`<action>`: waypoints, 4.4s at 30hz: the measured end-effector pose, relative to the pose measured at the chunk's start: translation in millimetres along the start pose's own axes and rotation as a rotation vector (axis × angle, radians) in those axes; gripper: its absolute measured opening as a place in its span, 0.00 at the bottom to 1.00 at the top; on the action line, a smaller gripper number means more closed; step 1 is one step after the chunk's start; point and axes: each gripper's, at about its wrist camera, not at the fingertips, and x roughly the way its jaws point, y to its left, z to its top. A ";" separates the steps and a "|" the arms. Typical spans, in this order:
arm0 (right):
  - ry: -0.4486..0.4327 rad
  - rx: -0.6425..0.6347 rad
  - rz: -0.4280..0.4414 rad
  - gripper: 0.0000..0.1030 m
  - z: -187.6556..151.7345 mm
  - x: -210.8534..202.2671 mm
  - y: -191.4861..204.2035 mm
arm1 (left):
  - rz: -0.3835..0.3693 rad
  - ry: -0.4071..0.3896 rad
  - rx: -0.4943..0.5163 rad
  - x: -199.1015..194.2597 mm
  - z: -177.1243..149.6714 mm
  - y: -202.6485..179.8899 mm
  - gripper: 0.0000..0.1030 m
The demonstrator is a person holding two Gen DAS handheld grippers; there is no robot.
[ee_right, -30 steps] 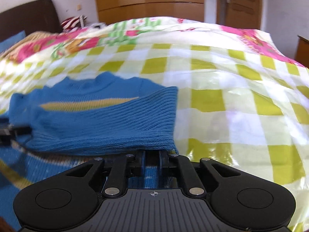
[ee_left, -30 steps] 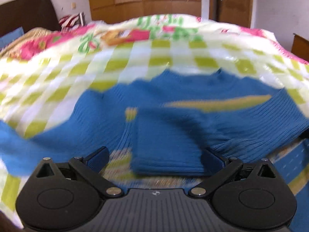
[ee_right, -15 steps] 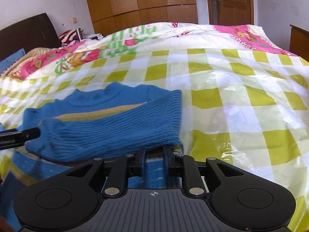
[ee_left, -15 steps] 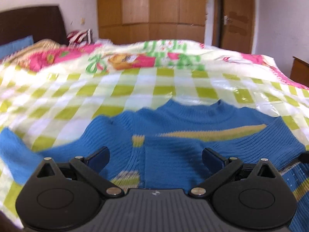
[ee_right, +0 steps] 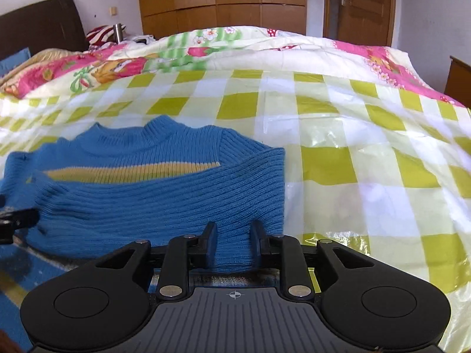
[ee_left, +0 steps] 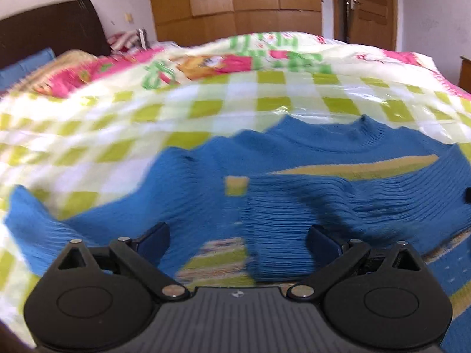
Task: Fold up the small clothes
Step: 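Lower the sleeve onto the body and open the right tool, then move the right tool to the other sleeve and grasp its cuff, then fold the second sleeve across the body and release it with the right tool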
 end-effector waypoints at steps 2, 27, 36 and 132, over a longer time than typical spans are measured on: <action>-0.024 -0.035 0.000 0.27 2.1 -12.6 9.6 | -0.014 -0.062 -0.036 -12.7 0.8 3.1 1.00; -0.012 -0.514 0.538 0.29 39.4 -23.0 290.2 | 0.098 0.007 -0.241 -85.0 -61.6 128.7 1.00; 0.167 -0.557 0.656 0.38 46.4 25.1 399.0 | 0.077 0.003 -0.296 -93.3 -79.0 155.5 1.00; -0.131 0.713 0.193 0.03 9.9 -29.0 -55.1 | -0.089 -0.036 0.072 -32.7 1.2 -5.0 1.00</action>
